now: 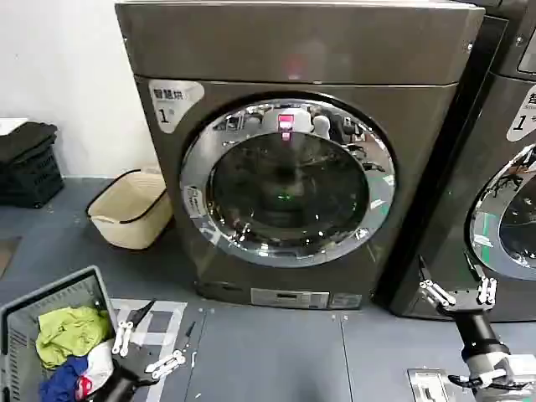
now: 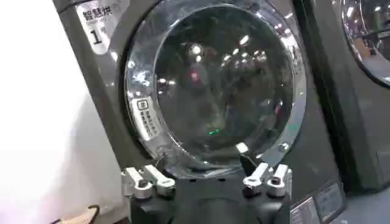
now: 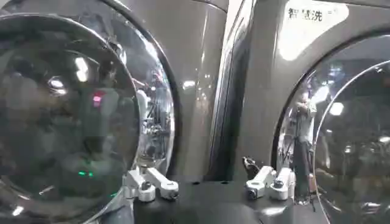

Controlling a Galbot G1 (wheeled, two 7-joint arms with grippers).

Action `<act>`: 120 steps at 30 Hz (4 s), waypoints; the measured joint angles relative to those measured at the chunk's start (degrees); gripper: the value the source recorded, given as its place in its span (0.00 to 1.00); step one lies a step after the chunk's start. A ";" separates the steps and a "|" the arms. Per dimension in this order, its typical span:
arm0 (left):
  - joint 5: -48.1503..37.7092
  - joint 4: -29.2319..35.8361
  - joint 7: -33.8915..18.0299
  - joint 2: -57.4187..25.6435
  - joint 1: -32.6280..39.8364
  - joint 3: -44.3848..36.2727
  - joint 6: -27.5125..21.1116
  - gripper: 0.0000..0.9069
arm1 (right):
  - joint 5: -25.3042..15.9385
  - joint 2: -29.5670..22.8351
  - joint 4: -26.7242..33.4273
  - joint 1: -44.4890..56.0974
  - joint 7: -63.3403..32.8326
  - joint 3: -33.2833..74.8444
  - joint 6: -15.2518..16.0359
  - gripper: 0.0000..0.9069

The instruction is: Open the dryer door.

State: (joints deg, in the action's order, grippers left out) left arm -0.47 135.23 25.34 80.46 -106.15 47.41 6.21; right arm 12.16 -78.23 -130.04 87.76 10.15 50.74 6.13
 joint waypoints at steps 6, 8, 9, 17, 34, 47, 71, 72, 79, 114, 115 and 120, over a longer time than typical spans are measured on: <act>0.28 0.33 0.29 0.01 -0.35 -0.06 0.34 1.00 | 2.36 2.32 0.99 -1.31 3.65 -2.11 -3.53 1.00; 0.46 0.57 0.62 0.01 -0.46 -0.08 0.58 1.00 | 3.32 3.46 1.64 -1.89 4.72 -2.93 -4.47 1.00; 0.46 0.78 0.83 0.00 -0.62 -0.09 0.71 1.00 | 3.99 4.13 2.02 -2.29 5.39 -3.46 -4.81 1.00; 0.21 1.31 1.03 -0.01 -1.27 -0.08 1.40 1.00 | 9.34 10.71 5.61 -7.35 10.04 -8.46 -4.85 1.00; -0.65 1.78 1.32 0.08 -1.33 0.47 1.27 1.00 | 13.04 19.17 15.84 -23.24 15.89 -24.24 -5.77 1.00; -0.67 2.61 1.59 1.21 -1.92 0.88 1.33 1.00 | 14.18 18.82 24.75 -37.46 17.28 -36.08 -6.66 1.00; -0.27 3.49 2.37 2.97 -2.49 1.78 1.69 1.00 | 15.98 15.14 36.81 -54.75 19.96 -49.85 -7.48 1.00; -0.27 3.51 2.37 3.06 -2.50 1.81 1.69 1.00 | 15.98 14.93 37.15 -55.28 20.00 -50.36 -7.47 1.00; -0.22 3.69 2.50 3.45 -2.59 1.85 1.72 1.00 | 15.98 13.62 39.25 -58.29 20.03 -53.39 -7.49 1.00; -0.31 4.50 2.59 4.31 -3.21 3.36 2.16 1.00 | 14.17 3.03 52.16 -68.40 21.07 -61.25 -8.56 1.00; -0.31 4.57 2.59 4.36 -3.24 3.36 2.17 1.00 | 14.10 2.72 52.58 -68.60 21.15 -61.31 -8.64 1.00; -0.32 4.67 2.59 4.47 -3.31 3.37 2.17 1.00 | 13.74 1.34 54.34 -69.35 21.37 -61.46 -8.96 1.00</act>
State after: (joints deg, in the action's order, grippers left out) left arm -0.79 139.90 27.93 84.93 -109.45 50.78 8.38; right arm 25.90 -76.89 -75.70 18.41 31.52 -10.72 -2.82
